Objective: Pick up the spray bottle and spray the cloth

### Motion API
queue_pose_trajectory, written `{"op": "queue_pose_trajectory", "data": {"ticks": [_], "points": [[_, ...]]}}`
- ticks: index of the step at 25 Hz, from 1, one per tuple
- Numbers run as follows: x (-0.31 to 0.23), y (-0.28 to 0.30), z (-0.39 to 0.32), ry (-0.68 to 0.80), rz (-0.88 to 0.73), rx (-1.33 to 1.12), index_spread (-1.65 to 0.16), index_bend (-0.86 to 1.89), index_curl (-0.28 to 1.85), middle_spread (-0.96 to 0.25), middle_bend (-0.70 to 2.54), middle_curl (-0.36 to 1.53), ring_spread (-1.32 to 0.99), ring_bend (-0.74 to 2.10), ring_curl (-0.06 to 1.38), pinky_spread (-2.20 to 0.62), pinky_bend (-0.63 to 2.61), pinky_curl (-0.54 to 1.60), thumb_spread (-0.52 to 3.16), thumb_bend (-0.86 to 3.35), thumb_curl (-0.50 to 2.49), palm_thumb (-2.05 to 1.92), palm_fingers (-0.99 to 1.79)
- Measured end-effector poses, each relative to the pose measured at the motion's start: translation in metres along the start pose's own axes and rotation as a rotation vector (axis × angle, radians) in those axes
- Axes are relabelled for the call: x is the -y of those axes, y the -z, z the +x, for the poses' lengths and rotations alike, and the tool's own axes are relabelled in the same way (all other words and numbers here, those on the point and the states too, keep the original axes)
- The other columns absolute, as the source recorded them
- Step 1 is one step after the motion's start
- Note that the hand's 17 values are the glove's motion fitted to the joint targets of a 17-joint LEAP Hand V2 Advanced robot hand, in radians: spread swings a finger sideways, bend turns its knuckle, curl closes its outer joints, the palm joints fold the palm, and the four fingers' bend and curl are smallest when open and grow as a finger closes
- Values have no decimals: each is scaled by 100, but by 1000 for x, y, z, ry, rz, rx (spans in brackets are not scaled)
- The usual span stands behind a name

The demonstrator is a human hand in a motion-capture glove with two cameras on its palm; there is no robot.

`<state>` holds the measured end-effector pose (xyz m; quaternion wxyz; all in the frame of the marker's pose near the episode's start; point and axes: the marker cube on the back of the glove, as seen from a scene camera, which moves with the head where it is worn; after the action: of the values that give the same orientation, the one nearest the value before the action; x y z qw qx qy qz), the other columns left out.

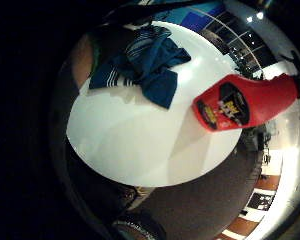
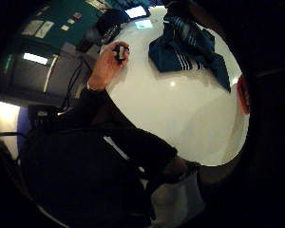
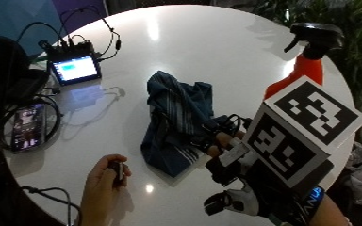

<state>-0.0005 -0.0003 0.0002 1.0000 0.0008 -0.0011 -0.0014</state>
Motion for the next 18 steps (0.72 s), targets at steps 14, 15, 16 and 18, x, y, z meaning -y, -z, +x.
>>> {"op": "queue_pose_trajectory", "data": {"ticks": [14,15,16,18], "points": [[1,-2,3,-17,-5,0,-41,24,22,-12,18,16,-9,27,16,24,30,19,81,1,14,20,42],[1,-2,4,-20,2,-1,-42,23,23,-13,18,16,-9,27,16,25,30,20,83,0,15,20,42],[1,-1,5,-23,12,-1,-42,23,23,-13,18,17,-9,26,17,25,29,20,84,0,15,20,42],[3,1,7,-31,36,-2,-43,23,24,-13,17,17,-9,27,17,26,29,21,87,-1,16,21,43]]}}
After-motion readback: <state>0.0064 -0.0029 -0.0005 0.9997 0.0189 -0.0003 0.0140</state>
